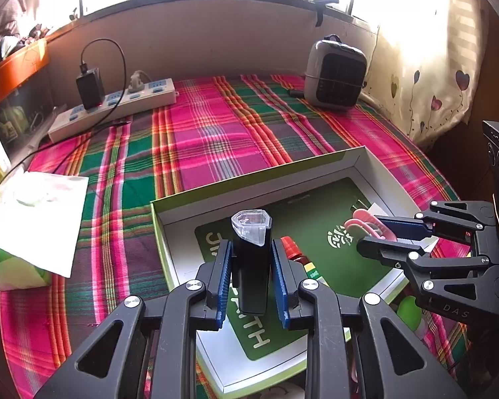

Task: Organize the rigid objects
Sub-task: 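Lower both items into the green tray and open both tools, then move both tools back toward the remaining items beside the tray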

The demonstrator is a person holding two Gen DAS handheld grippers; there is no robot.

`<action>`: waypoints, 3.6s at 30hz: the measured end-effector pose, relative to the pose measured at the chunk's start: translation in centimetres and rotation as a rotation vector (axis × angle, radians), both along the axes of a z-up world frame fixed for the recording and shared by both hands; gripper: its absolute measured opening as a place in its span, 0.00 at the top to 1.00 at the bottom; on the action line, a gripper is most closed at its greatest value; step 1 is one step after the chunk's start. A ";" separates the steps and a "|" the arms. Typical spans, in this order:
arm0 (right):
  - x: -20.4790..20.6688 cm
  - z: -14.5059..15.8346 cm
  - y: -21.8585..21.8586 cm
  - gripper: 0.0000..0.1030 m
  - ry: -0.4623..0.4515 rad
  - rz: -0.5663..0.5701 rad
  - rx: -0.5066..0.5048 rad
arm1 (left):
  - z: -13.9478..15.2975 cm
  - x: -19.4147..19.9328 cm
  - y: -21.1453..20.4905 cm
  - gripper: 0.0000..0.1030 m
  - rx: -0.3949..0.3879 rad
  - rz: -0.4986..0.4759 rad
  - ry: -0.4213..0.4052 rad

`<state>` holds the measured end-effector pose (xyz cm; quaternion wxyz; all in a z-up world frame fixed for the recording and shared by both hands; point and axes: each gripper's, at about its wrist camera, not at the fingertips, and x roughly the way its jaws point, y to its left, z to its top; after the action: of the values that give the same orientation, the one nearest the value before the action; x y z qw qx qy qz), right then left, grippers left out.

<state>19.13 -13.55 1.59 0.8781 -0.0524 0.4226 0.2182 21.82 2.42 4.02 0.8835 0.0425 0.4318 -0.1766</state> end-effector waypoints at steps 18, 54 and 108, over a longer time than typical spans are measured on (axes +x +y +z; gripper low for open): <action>0.7 -1.2 0.4 0.77 0.000 0.019 -0.015 | -1.6 1.7 -0.8 0.78 0.013 0.000 0.035; -0.5 0.2 -0.6 0.64 -0.033 -0.027 0.051 | -0.8 -0.1 -0.2 0.71 -0.033 0.012 0.032; -10.8 -2.0 -1.6 0.53 -0.023 -0.064 0.000 | -2.5 -12.8 7.3 0.63 -0.342 0.121 0.047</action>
<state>8.36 -15.11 -0.37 0.8894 -0.0416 0.4139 0.1895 9.02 9.67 1.48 0.8766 -0.1387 0.4176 -0.1949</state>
